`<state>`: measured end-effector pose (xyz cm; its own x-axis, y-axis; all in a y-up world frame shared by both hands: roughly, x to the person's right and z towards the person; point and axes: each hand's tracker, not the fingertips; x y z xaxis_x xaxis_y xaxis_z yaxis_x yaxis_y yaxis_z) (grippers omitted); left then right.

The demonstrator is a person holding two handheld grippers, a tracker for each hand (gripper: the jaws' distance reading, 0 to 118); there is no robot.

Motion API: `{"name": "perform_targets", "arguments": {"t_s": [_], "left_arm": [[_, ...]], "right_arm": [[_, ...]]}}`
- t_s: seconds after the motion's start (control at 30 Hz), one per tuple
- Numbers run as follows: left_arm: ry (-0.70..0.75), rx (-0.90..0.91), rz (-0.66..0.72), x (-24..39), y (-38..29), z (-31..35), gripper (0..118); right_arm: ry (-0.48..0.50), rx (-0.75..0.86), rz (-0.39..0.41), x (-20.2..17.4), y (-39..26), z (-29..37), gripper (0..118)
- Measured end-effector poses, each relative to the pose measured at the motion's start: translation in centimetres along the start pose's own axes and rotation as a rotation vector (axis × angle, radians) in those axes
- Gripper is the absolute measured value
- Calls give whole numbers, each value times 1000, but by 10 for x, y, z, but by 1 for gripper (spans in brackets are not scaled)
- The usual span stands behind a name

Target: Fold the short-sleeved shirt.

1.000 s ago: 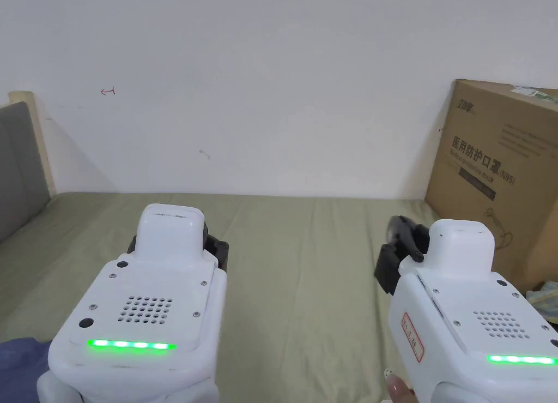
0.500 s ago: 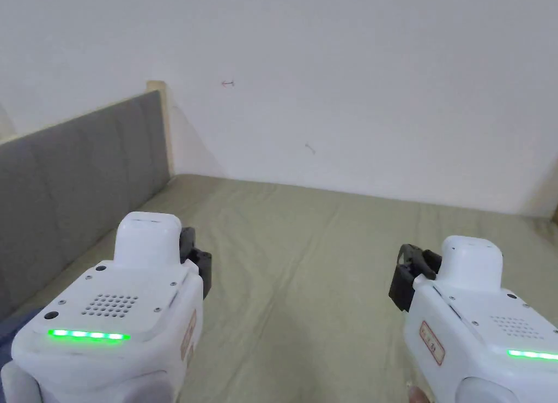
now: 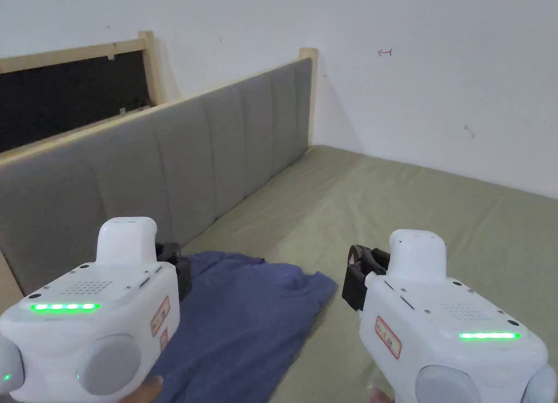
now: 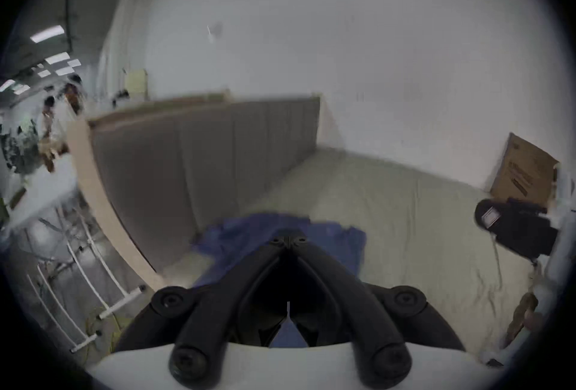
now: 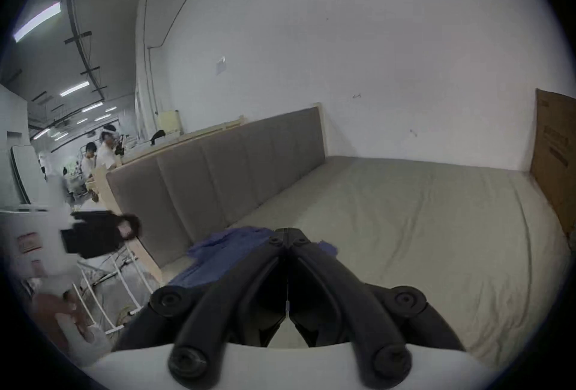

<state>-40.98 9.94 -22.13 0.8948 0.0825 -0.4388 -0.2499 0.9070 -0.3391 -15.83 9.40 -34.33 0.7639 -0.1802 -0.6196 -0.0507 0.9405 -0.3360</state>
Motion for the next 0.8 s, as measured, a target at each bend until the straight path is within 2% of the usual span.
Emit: {"name": "perform_targets", "arguments": {"t_s": [0.13,0.17,0.23,0.27,0.37,0.4,0.43,0.6,0.63,0.67,0.73,0.8], "left_arm": [[-111,-401,30,-24,-19,-92,0],[-159,-474,66,-32,-26,-115,0],[-129,-542,81,-38,-37,-147,5],[-88,-545,88,-41,-41,-162,26],[-78,-644,65,-43,-52,-204,66],[-76,-669,59,-40,-60,-216,105],[-82,-673,44,-39,-65,-223,116],[-109,-752,-20,-24,-98,-268,113],[-119,-785,-26,-22,-106,-275,117],[-77,-798,-90,-17,-117,-283,118],[-66,-742,-168,-13,-126,-280,118],[-74,-707,-136,-21,-130,-287,118]], "right_arm": [[6,-74,23,10,-11,-15,1],[4,-89,25,14,-15,-19,1],[-17,-124,40,18,-22,-27,1],[-15,-137,36,22,-25,-30,1],[-8,-182,17,30,-35,-40,1],[-16,-199,20,32,-39,-44,1],[-18,-210,21,33,-42,-47,1],[-22,-270,20,41,-57,-58,1],[-23,-277,20,43,-59,-59,1],[-24,-286,19,44,-62,-60,1],[-27,-301,17,47,-65,-61,1],[-17,-315,-6,53,-68,-60,1]]}}
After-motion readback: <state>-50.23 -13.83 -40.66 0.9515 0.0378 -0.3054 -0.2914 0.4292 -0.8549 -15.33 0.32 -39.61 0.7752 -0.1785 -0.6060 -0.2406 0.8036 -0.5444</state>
